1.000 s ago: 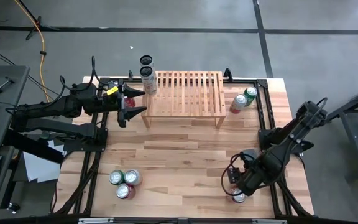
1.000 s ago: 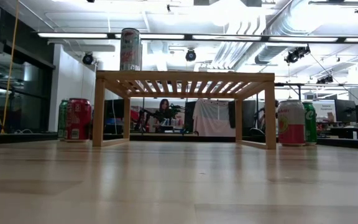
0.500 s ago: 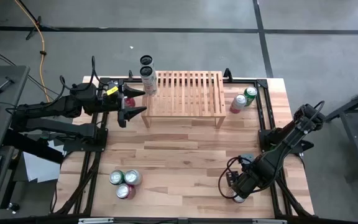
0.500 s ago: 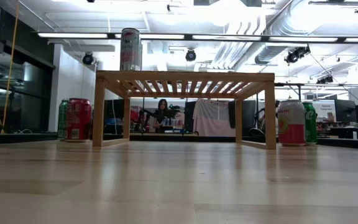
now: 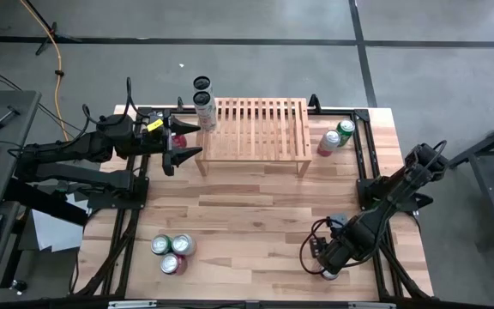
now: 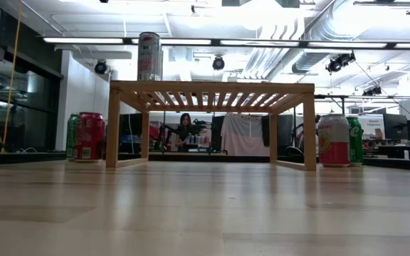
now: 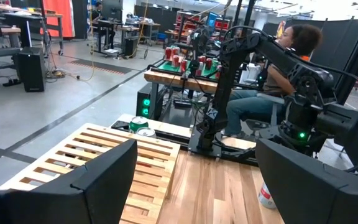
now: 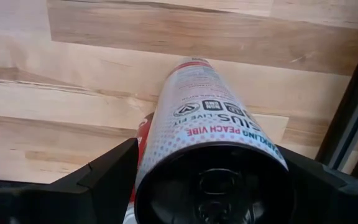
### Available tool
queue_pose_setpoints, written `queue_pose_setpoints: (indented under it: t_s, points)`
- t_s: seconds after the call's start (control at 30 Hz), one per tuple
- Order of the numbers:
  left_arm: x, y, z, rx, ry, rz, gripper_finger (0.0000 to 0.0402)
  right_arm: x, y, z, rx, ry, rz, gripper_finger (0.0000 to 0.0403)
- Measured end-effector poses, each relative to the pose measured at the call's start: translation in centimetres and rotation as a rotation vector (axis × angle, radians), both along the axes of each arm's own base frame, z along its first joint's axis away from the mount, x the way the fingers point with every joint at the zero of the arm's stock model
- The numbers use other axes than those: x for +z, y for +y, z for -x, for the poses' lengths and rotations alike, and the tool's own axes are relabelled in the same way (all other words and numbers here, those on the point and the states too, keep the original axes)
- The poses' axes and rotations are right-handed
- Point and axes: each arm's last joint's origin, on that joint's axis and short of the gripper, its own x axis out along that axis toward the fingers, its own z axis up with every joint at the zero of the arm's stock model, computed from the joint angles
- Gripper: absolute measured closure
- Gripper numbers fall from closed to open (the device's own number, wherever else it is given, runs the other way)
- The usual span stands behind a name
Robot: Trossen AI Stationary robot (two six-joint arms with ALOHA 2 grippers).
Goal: Place canned beverage on shelf
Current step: Put the white-pink soda can on the shelf aligned with the other white-pink soda cans
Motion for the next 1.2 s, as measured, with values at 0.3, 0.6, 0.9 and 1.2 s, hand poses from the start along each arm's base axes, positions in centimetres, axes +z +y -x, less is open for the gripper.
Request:
queue_pose_setpoints:
  t_s: [0.3,0.6,0.9,1.2]
  points:
    - [0.0,0.0,0.0,0.0,0.0,0.0,0.0085,0.0,0.0,0.0,0.0,-0.002,-0.002,0.0124]
    - [0.0,0.0,0.0,0.0,-0.001,0.0,0.0085,0.0,0.0,0.0,0.001,-0.003,-0.003,0.0161]
    - [0.0,0.0,0.0,0.0,0.004,-0.026,0.0085,3.3,-0.4,0.3,0.113,-0.014,0.051,0.0161]
    - [0.0,0.0,0.0,-0.001,0.002,-0.026,0.0085,11.8,-3.2,-0.7,0.247,-0.271,0.244,0.0161]
